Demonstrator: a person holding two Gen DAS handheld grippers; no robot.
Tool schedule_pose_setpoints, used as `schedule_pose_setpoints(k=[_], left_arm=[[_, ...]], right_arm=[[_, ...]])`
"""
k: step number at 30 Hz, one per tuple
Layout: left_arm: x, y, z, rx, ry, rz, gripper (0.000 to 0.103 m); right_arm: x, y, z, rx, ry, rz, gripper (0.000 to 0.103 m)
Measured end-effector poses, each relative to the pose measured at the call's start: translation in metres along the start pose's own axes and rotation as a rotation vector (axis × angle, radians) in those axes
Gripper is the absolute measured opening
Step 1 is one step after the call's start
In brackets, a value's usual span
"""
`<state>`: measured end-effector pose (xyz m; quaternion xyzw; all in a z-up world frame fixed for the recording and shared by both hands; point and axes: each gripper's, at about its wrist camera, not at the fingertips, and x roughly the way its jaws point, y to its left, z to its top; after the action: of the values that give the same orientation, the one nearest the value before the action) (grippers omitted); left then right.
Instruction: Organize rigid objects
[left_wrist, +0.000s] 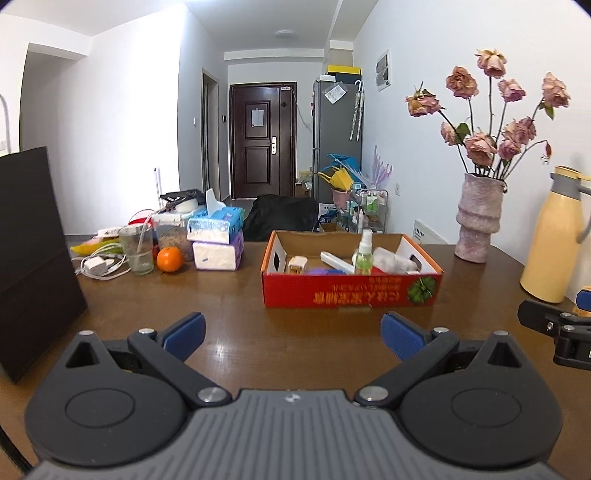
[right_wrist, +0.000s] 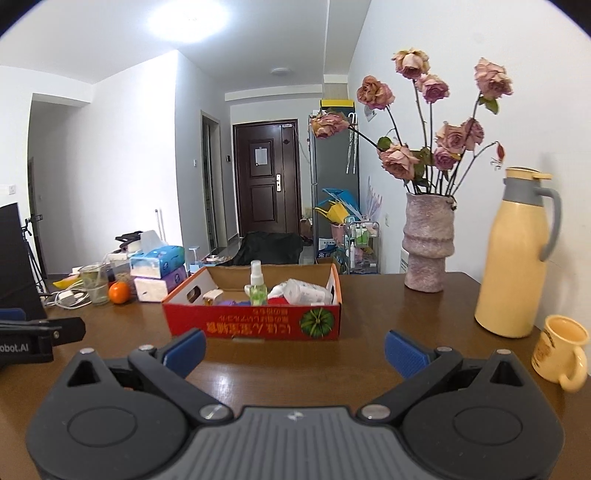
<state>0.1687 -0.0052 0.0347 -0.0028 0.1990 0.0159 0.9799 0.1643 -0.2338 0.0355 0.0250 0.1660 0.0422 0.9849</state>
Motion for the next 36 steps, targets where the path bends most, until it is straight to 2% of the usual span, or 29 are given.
schedule_pose_setpoints(k=[6,13,36], left_arm=[[-0.033,-0.003,-0.026,0.003,0.033,-0.005,0.103],[-0.058,-0.002,-0.045,-0.001,0.047,-0.005,0.103],[-0.072,0.005,-0.052,-0.015,0.054,-0.008,0.103]], right_arm=[[-0.035,-0.002,-0.021,-0.005,0.02,-0.013,0.103],[-0.055,0.001,-0.035,-0.016,0.034,-0.016,0.103],[-0.068,0.008,-0.04,-0.04,0.039,-0.02,0.103]])
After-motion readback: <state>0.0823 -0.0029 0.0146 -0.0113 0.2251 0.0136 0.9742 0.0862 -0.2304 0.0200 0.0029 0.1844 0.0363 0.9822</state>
